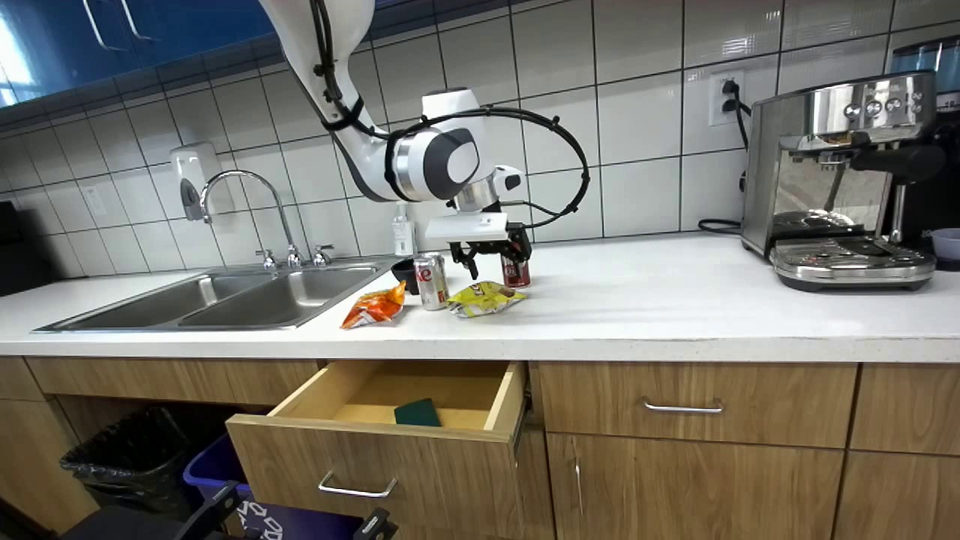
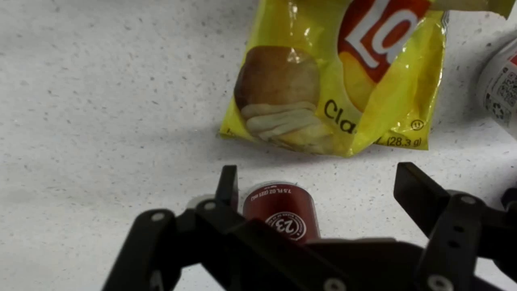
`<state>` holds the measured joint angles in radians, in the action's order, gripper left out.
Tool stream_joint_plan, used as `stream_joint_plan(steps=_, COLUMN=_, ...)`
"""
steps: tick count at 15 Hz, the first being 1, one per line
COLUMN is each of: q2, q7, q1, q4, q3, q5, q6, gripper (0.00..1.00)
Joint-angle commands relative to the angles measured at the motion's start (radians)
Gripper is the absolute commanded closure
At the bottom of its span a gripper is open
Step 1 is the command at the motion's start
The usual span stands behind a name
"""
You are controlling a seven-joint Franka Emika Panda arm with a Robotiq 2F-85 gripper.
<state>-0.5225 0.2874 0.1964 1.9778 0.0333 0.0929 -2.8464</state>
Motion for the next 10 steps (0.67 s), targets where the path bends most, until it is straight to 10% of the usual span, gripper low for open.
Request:
stream_joint_plan(steps=1, q2=-0.045, q7=0.028, q1=0.031, q4=-0.065, q3=0.033, q5=-0.01, q6=0.05, gripper=0.0)
stream_joint_plan(steps=10, q2=-0.062, q7=0.027, q1=0.025, q4=-0.06, q3=0.031, q5=-0.02, q6=0.058, gripper=0.0)
